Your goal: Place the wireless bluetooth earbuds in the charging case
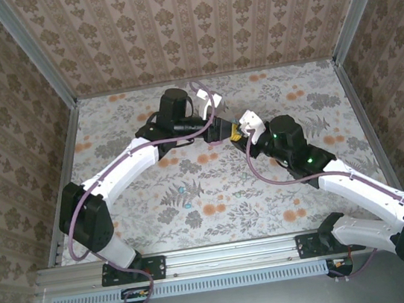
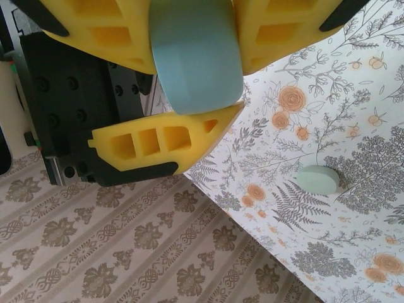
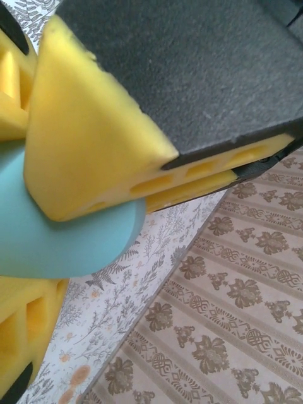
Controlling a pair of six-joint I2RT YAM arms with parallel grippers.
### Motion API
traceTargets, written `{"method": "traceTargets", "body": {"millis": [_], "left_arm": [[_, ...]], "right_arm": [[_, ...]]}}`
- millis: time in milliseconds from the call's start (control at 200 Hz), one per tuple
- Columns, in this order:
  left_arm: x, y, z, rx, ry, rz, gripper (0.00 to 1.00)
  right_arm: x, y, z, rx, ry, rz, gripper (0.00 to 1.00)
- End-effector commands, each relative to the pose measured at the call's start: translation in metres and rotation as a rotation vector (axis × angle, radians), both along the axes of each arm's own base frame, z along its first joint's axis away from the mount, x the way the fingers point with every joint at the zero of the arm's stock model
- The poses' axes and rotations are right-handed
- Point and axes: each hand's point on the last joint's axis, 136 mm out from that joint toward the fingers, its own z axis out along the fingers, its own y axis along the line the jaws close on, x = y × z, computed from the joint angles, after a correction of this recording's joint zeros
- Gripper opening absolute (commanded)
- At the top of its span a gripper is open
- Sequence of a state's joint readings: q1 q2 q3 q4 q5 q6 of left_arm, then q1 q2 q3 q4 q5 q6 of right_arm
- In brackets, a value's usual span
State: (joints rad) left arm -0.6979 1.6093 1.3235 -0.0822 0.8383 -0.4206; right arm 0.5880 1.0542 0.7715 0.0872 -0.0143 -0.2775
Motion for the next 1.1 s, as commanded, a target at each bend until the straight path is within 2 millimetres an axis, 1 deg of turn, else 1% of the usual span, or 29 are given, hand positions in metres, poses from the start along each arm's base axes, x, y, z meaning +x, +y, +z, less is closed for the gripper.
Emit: {"method": "traceTargets", "body": {"millis": [0,140,230,280,370,465,535,590,700,850,950,1095], "left_arm": [[0.015,0.011,0.030,-0.064,-0.011,0.060,0.23],[0.028,0.027,0.053,-0.140,0.026,0.109,0.21],[0.032,0.036,0.066,-0.185,0.050,0.138,0.21],[0.035,0.040,0.073,-0.213,0.068,0.155,0.21],[0.037,0.046,0.081,-0.254,0.106,0.177,0.20],[0.034,0.049,0.090,-0.297,0.122,0.182,0.20],[0.031,0.049,0.094,-0.313,0.132,0.175,0.20],[0.028,0.050,0.098,-0.318,0.135,0.164,0.20],[0.022,0.051,0.101,-0.320,0.143,0.144,0.21],[0.011,0.051,0.107,-0.324,0.139,0.100,0.21],[0.008,0.051,0.107,-0.322,0.138,0.096,0.21],[0.006,0.049,0.107,-0.323,0.138,0.090,0.21]], "right_arm": [[-0.006,-0.001,0.027,0.054,-0.061,0.001,0.51],[-0.012,-0.011,0.040,0.160,-0.150,-0.030,0.62],[-0.016,-0.017,0.047,0.204,-0.223,-0.044,0.64],[-0.015,-0.021,0.047,0.182,-0.243,-0.055,0.67],[-0.012,-0.021,0.043,0.112,-0.227,-0.058,0.65],[-0.010,-0.016,0.053,0.154,-0.228,-0.046,0.65],[-0.013,-0.004,0.064,0.196,-0.266,0.022,0.65],[-0.013,0.002,0.073,0.228,-0.291,0.053,0.65],[-0.014,0.014,0.087,0.263,-0.311,0.153,0.65],[-0.009,0.013,0.105,0.321,-0.315,0.253,0.63],[-0.009,0.019,0.108,0.303,-0.323,0.314,0.63],[-0.001,0.025,0.110,0.278,-0.332,0.337,0.63]]}}
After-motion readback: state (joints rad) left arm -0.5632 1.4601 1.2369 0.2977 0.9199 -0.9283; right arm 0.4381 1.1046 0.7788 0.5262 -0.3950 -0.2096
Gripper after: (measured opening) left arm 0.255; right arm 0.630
